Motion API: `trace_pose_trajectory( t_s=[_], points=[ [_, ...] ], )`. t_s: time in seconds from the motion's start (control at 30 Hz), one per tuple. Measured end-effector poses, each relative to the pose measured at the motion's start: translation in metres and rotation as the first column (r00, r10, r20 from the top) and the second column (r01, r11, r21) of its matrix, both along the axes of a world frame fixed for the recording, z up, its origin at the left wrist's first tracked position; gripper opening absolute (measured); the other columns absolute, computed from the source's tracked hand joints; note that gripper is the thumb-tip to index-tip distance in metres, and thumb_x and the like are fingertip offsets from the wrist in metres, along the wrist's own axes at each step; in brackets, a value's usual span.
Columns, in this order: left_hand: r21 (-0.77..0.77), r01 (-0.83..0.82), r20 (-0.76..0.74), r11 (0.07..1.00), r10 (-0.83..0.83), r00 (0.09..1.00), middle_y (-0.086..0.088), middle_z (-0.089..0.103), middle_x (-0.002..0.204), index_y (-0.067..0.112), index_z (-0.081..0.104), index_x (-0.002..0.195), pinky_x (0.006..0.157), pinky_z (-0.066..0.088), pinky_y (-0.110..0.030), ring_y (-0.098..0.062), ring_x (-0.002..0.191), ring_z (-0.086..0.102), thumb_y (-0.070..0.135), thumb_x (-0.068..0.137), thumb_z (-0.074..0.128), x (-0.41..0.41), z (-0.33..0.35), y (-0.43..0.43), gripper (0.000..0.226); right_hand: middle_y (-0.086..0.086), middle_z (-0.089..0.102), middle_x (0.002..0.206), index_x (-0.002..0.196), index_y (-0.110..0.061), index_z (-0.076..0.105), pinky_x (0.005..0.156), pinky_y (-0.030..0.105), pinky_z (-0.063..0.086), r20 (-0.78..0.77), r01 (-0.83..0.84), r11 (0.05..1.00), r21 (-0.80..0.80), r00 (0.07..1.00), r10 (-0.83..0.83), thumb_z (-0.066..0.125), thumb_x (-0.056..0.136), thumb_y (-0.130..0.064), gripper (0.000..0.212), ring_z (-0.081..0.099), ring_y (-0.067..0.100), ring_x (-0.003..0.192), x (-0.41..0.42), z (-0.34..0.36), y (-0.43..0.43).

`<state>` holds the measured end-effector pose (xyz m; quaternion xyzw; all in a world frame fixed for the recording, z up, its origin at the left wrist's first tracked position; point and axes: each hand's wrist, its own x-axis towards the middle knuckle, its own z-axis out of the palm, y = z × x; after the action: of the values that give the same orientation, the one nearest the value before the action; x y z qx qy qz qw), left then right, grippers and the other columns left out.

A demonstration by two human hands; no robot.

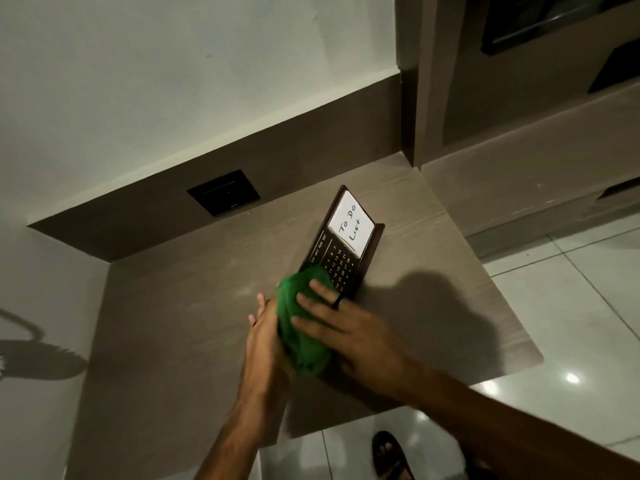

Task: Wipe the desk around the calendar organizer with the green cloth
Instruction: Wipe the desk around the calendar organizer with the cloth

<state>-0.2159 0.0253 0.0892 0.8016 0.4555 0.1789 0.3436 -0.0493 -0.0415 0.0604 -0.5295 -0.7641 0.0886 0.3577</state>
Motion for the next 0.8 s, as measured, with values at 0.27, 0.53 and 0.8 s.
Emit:
trace_pose_trajectory(
  t_s=[0.27,0.53,0.8],
  points=[
    [-0.095,-0.356,-0.168,0.930,0.338,0.926,-0.023,0.035,0.151,0.014,0.021,0.146,0.115,0.031,-0.052,-0.041,0.141,0.032,-0.013,0.069,0.067,0.037,0.013,-0.001,0.093,0.011,0.044,0.149,0.138,-0.013,0.048,0.110,0.055,0.033,0.049,-0.038,0.996,0.080,0.998,0.034,0.054,0.082,-0.005,0.057,0.026,0.036,0.143,-0.015,0.014,0.010],
    [0.002,-0.053,-0.151,0.999,0.053,0.987,-0.005,0.033,0.156,0.024,0.030,0.148,0.118,-0.004,-0.042,-0.025,0.148,0.004,0.008,0.076,0.074,0.015,-0.009,0.011,0.085,0.002,0.033,0.155,0.143,-0.020,0.043,0.099,0.055,0.048,-0.083,0.331,0.940,-0.085,0.937,-0.338,0.054,0.078,0.005,0.071,0.035,0.041,0.137,0.003,0.008,0.030],
    [0.135,-0.010,-0.216,0.991,0.040,0.976,0.008,0.011,0.158,0.028,0.020,0.152,0.121,-0.004,-0.041,-0.016,0.149,-0.004,0.006,0.077,0.076,0.010,-0.001,0.008,0.097,0.006,0.035,0.155,0.142,-0.017,0.046,0.113,0.046,0.028,-0.078,0.441,0.890,-0.114,0.889,-0.450,0.048,0.074,0.017,0.076,0.016,0.032,0.147,0.074,0.010,0.062]
  ],
)
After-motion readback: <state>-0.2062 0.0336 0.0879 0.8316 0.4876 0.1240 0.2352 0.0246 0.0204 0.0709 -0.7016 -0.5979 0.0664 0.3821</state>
